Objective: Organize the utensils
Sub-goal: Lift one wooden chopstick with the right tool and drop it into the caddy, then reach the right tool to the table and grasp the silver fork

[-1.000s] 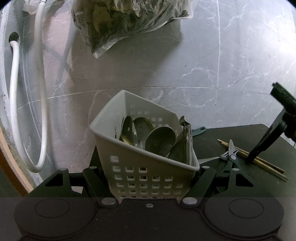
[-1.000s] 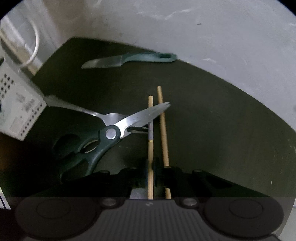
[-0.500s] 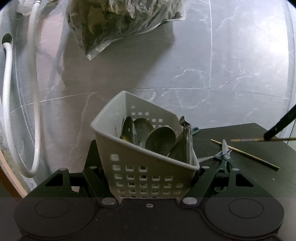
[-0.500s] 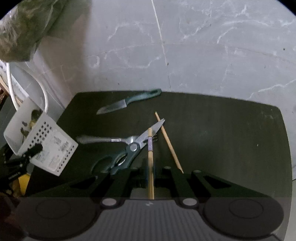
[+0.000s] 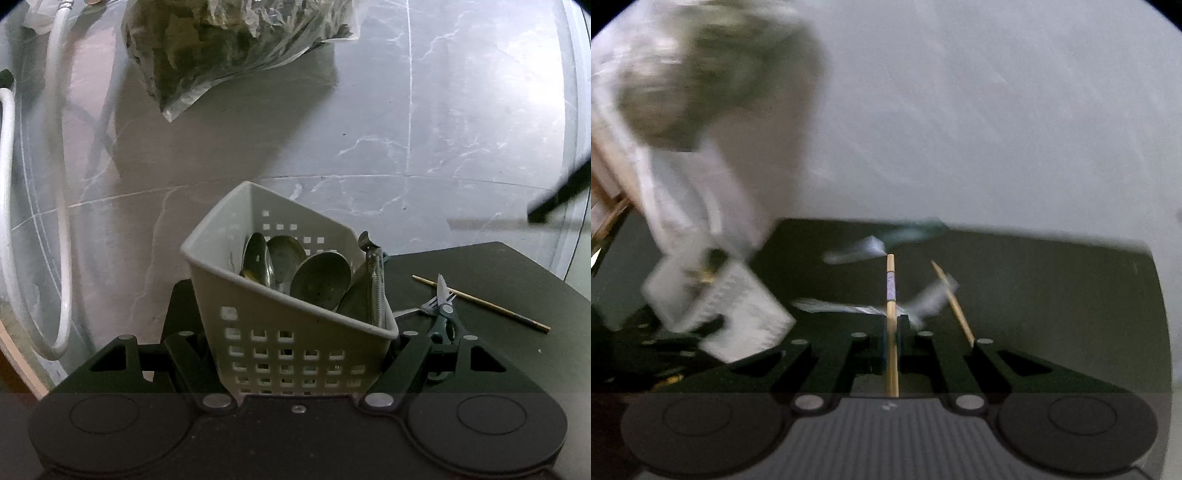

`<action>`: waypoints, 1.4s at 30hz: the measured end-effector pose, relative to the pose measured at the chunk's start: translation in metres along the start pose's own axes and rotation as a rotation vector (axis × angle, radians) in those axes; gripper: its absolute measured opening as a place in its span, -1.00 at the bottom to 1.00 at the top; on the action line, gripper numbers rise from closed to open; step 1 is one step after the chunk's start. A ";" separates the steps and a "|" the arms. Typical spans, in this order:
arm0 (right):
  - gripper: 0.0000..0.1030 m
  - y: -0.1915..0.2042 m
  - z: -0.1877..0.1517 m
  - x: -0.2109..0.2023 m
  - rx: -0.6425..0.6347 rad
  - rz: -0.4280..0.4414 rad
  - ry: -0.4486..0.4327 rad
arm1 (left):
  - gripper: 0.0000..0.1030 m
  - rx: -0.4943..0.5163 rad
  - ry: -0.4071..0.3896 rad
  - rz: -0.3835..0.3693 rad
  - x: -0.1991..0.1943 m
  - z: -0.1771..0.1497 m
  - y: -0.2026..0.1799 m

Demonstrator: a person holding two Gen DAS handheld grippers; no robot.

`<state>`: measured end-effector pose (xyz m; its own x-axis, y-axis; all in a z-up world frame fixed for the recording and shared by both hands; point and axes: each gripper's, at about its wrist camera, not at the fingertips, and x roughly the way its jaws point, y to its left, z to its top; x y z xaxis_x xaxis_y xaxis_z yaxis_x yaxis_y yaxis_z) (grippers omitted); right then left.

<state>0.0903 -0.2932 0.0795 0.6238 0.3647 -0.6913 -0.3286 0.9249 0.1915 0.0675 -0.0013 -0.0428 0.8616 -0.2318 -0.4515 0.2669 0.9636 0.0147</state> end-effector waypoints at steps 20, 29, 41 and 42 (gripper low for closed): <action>-0.89 0.278 0.069 0.087 -1.443 0.118 0.607 | 0.49 0.008 -0.063 -0.021 0.002 -0.009 -0.009; 0.17 0.259 0.109 0.047 -1.288 0.174 0.340 | 0.49 -0.004 -0.063 -0.013 0.007 -0.006 -0.010; 0.99 0.017 0.013 0.039 -0.203 -0.053 -0.041 | 0.49 -0.038 -0.056 0.052 -0.001 -0.009 -0.017; 0.99 0.002 -0.004 0.059 -0.125 -0.058 -0.009 | 0.49 -0.046 -0.048 0.064 -0.001 -0.008 -0.018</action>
<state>0.1231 -0.2707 0.0364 0.6504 0.3123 -0.6925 -0.3772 0.9240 0.0625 0.0585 -0.0170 -0.0502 0.8965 -0.1744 -0.4073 0.1912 0.9816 0.0005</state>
